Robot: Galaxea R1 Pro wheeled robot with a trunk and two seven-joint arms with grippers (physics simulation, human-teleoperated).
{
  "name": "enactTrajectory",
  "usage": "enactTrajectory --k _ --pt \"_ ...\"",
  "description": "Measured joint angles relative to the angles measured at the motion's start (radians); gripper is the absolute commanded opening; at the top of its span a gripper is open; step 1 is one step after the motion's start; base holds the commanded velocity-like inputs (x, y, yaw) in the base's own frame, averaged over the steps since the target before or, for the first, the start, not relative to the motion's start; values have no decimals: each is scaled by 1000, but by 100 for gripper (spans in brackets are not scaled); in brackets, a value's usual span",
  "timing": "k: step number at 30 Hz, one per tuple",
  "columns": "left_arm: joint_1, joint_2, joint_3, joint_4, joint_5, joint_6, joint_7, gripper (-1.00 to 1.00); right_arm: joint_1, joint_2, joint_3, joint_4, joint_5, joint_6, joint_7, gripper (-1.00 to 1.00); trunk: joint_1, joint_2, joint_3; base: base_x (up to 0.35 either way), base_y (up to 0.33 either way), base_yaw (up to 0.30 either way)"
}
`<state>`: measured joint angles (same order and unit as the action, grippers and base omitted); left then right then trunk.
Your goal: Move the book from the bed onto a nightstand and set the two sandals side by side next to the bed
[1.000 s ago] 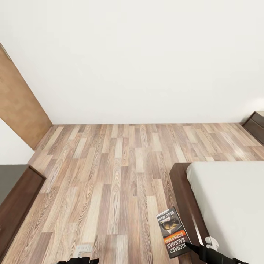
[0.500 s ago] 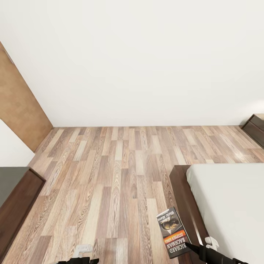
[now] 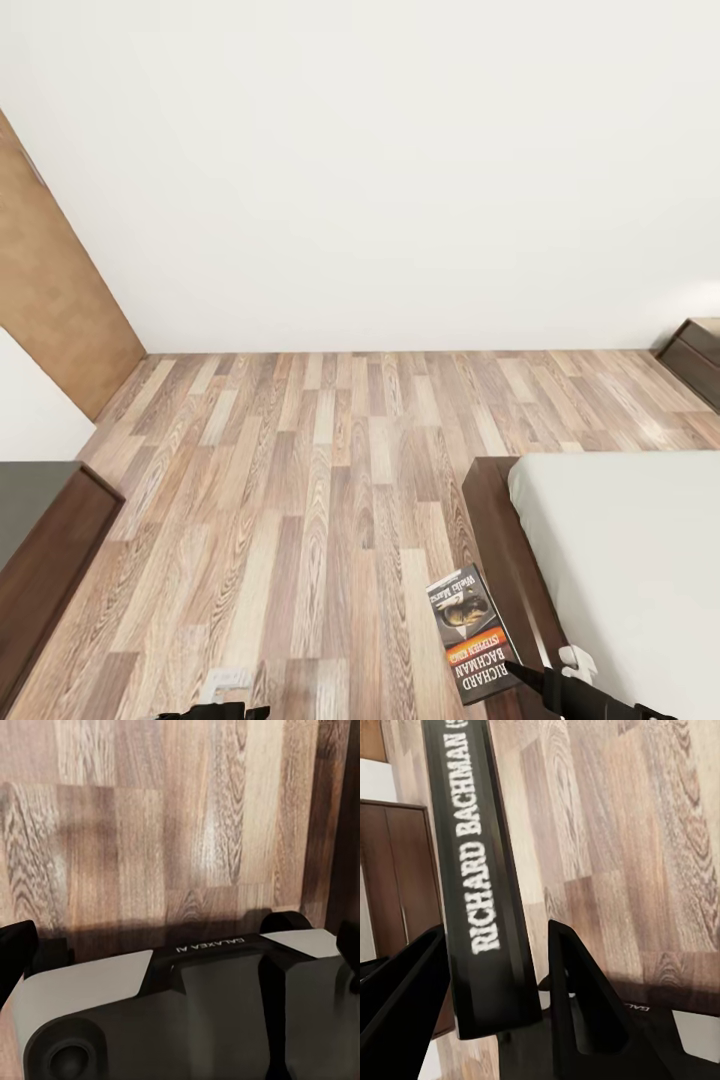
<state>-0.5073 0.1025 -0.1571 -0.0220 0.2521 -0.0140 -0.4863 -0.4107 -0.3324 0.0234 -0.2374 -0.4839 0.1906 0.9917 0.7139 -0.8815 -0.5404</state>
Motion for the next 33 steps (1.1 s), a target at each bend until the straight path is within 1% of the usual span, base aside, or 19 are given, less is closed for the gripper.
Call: enactTrajectory --k 33 --pt "7 0 0 0 0 0 0 100 0 0 0 0 0 0 0 -100 0 0 53 0 0 0"
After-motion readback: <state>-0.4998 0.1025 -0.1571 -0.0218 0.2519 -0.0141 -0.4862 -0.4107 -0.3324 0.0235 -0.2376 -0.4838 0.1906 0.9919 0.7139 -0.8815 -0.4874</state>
